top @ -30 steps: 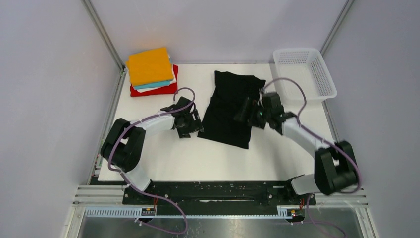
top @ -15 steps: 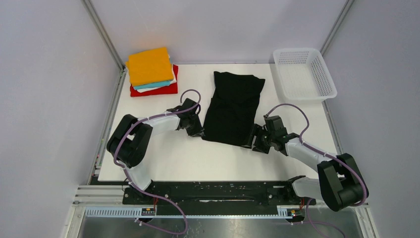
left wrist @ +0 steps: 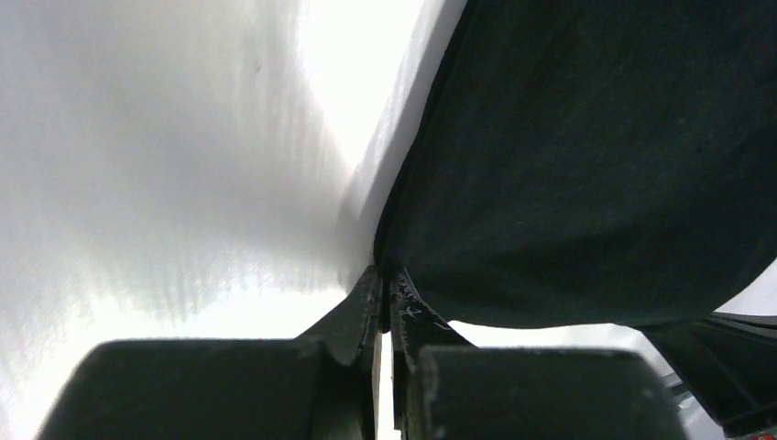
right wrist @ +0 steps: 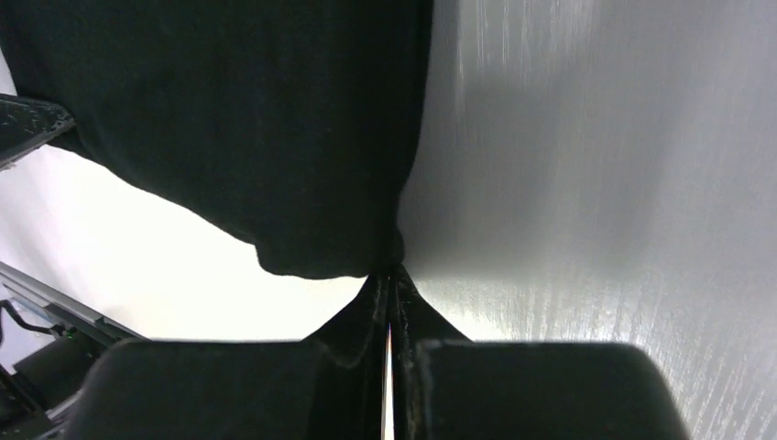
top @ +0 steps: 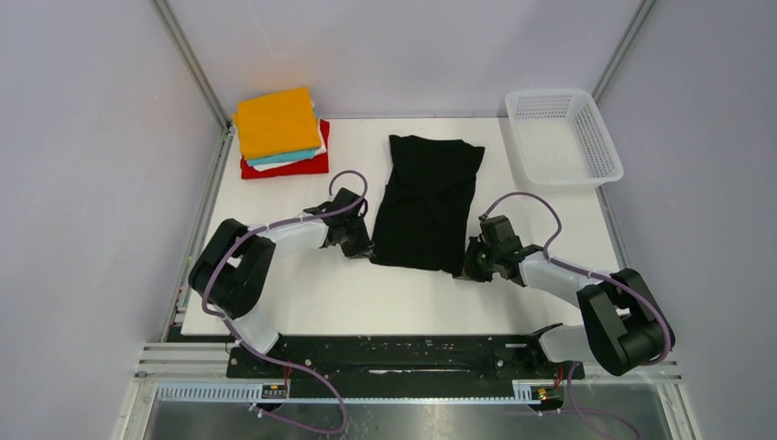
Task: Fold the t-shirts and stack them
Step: Grab one side of the 2/3 rectangular tshirt with both arms, then fold the long partially folded tshirt into a neat square
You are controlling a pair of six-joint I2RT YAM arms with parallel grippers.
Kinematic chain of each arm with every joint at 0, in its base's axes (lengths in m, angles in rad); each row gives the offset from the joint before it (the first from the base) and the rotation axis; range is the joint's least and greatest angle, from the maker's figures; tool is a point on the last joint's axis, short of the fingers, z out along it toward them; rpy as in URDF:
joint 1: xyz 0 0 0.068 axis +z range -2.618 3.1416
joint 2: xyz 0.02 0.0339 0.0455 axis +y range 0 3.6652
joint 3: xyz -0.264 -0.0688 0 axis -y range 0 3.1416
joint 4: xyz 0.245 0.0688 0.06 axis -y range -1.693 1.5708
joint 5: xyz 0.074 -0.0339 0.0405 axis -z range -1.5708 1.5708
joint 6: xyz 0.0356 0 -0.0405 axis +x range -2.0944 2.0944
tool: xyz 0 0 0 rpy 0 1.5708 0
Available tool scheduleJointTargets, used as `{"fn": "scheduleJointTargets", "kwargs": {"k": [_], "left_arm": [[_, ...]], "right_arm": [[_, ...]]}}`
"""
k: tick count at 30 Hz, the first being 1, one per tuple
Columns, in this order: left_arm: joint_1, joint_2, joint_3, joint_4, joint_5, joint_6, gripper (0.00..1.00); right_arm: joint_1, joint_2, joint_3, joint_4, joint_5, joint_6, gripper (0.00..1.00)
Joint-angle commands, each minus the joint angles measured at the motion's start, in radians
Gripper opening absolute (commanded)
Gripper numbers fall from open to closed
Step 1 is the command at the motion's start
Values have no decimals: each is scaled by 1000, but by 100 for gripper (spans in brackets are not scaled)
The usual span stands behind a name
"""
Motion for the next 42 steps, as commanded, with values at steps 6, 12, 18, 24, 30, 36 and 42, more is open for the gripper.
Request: {"fn": "scheduleJointTargets", "kwargs": {"k": [6, 12, 18, 24, 30, 36, 42], "left_arm": [[-16, -230, -116, -42, -59, 0, 0], [-34, -397, -222, -67, -63, -25, 0], [-37, -464, -277, -117, -94, -34, 0], [-38, -614, -301, -202, -91, -46, 0], [-49, -908, -304, -410, -116, -55, 0], [-52, -1067, -235, -477, -76, -61, 0], [-50, -958, -85, -472, -255, -50, 0]], "right_arm": [[92, -176, -47, -57, -7, -42, 0], [248, -366, -84, -166, 61, 5, 0], [260, -375, -72, -141, 88, 1, 0], [331, -429, -30, -210, 27, -10, 0], [468, -611, -68, -277, -61, 59, 0], [566, -693, -49, -231, -76, 104, 0], [562, -707, 70, -342, 149, 45, 0]]}}
